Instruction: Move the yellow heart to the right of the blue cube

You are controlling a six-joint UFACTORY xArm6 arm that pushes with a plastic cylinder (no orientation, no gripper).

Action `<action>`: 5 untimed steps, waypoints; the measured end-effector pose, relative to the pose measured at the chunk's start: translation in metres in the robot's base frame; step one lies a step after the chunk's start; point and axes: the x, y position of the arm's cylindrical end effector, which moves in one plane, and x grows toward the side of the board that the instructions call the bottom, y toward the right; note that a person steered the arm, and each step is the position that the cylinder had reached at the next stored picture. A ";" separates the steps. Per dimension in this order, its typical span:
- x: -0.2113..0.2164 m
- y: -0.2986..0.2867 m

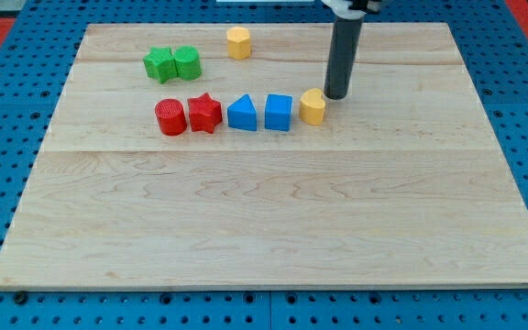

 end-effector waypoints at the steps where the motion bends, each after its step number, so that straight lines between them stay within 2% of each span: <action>1: 0.006 -0.013; 2: 0.024 -0.013; 3: -0.002 -0.014; 4: -0.072 -0.022; 5: -0.112 -0.090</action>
